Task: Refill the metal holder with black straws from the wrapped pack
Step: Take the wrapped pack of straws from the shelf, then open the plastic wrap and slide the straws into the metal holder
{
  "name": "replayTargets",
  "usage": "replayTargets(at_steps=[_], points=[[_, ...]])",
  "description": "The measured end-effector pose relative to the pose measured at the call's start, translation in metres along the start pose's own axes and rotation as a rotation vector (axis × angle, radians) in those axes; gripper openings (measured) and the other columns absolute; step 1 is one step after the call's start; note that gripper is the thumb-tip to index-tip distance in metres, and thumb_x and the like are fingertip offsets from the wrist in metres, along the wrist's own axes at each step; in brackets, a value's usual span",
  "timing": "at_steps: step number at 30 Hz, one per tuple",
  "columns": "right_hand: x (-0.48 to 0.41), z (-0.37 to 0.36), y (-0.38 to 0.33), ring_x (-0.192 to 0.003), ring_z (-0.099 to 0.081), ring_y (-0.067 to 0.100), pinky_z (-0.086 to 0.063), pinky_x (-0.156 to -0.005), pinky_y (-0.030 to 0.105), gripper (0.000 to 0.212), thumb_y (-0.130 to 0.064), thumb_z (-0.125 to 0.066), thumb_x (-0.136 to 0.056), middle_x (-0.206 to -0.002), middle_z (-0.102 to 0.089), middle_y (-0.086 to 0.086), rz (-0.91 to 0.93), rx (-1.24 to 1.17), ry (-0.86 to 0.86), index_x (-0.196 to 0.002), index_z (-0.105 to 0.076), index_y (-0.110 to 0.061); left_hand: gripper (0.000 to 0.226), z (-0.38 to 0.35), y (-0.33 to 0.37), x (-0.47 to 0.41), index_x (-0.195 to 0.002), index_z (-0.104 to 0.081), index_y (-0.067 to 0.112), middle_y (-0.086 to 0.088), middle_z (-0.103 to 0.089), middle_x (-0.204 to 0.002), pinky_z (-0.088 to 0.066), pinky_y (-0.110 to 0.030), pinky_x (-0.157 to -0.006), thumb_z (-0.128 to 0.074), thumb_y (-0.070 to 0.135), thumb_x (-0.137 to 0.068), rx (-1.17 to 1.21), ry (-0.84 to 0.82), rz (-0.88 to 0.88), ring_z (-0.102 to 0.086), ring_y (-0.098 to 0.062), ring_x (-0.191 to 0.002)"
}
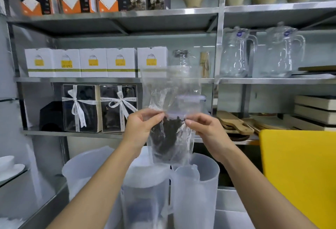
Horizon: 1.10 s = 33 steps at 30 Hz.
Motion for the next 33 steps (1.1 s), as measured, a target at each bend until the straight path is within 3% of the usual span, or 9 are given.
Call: replayTargets(at_steps=[7,13,15,19,22,25,28,31,33], points=[[0.057,0.011,-0.018,-0.088,-0.067,0.011,-0.052,-0.074,0.015,0.018,-0.012,-0.064,-0.083,-0.096,-0.073,0.006,0.103,0.057,0.092,-0.099,-0.071,-0.007,0.026,-0.021,0.024,0.04,-0.066,-0.071,0.023,0.012,-0.072,-0.063,-0.049,-0.011,-0.066,-0.07,-0.002,-0.074,0.004,-0.022,-0.033,-0.065,0.0,-0.067],[0.085,0.019,-0.052,-0.073,-0.065,0.014,-0.052,-0.065,0.024,0.008,-0.012,-0.064,-0.083,-0.072,-0.069,-0.001,0.159,-0.061,0.146,-0.082,-0.072,-0.011,0.016,-0.042,0.041,0.058,-0.078,-0.066,0.016,0.011,-0.071,-0.063,-0.052,-0.015,-0.066,-0.067,0.0,-0.078,0.067,-0.045,0.038,-0.066,0.001,-0.064],[0.096,0.019,-0.049,-0.071,-0.062,0.018,-0.051,-0.067,0.03,0.014,-0.012,-0.064,-0.084,-0.069,-0.066,0.0,0.113,-0.099,0.125,-0.072,-0.07,-0.016,0.02,-0.046,0.035,0.069,-0.09,-0.061,0.016,0.006,-0.072,-0.075,-0.054,-0.018,-0.069,-0.07,0.004,-0.076,0.09,-0.031,0.091,-0.068,-0.002,-0.071],[0.121,0.018,-0.025,-0.067,-0.055,0.022,-0.047,-0.071,0.036,0.02,-0.009,-0.067,-0.08,-0.065,-0.059,0.005,-0.014,-0.146,0.198,-0.061,-0.06,-0.014,0.056,-0.054,0.003,0.099,-0.105,-0.038,0.014,-0.013,-0.061,-0.108,-0.05,-0.041,-0.09,-0.079,0.018,-0.066,-0.029,0.091,0.235,-0.063,-0.027,-0.098],[0.139,0.017,-0.005,-0.056,-0.057,0.018,-0.048,-0.059,0.03,0.025,-0.005,-0.068,-0.078,-0.059,-0.06,0.004,-0.076,-0.159,0.295,-0.057,-0.062,-0.015,0.059,-0.062,-0.008,0.13,-0.103,-0.028,0.018,-0.004,-0.046,-0.107,-0.042,-0.028,-0.08,-0.077,0.014,-0.07,-0.216,0.113,0.207,-0.054,-0.021,-0.092],[0.156,0.019,0.006,-0.058,-0.055,0.016,-0.048,-0.06,0.029,0.019,-0.01,-0.069,-0.079,-0.06,-0.058,0.003,-0.088,-0.058,0.353,-0.063,-0.059,-0.012,0.036,-0.065,-0.013,0.156,-0.097,-0.042,0.022,0.003,-0.036,-0.109,-0.036,-0.024,-0.088,-0.072,0.024,-0.076,-0.479,0.053,0.133,-0.045,-0.017,-0.106],[0.168,0.022,0.01,-0.055,-0.047,0.008,-0.043,-0.058,0.023,0.026,-0.015,-0.07,-0.079,-0.058,-0.048,-0.001,-0.084,0.073,0.369,-0.061,-0.051,-0.014,0.021,-0.069,-0.015,0.178,-0.087,-0.05,0.023,0.006,-0.049,-0.102,-0.041,-0.029,-0.088,-0.066,0.035,-0.08,-0.473,-0.093,0.166,-0.05,-0.016,-0.104],[0.174,0.021,0.014,-0.055,-0.049,0.011,-0.044,-0.057,0.026,0.036,-0.014,-0.072,-0.077,-0.054,-0.045,-0.001,-0.093,0.083,0.359,-0.056,-0.042,-0.016,0.03,-0.078,-0.011,0.196,-0.088,-0.049,0.028,0.007,-0.056,-0.1,-0.044,-0.028,-0.085,-0.067,0.047,-0.075,-0.335,-0.25,0.252,-0.053,-0.011,-0.101],[0.178,0.019,0.016,-0.052,-0.05,0.011,-0.046,-0.055,0.025,0.041,-0.011,-0.072,-0.075,-0.05,-0.045,-0.003,-0.095,0.045,0.33,-0.054,-0.037,-0.014,0.051,-0.083,-0.01,0.206,-0.098,-0.045,0.025,0.008,-0.054,-0.106,-0.044,-0.03,-0.089,-0.068,0.057,-0.065,-0.335,-0.33,0.297,-0.051,-0.008,-0.106]])
Point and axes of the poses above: each hand's wrist, its own x-axis away from the middle knuckle, its own z-axis out of the back of the hand, y = z × x, the point moved 4 cm from there along -x, towards the middle knuckle
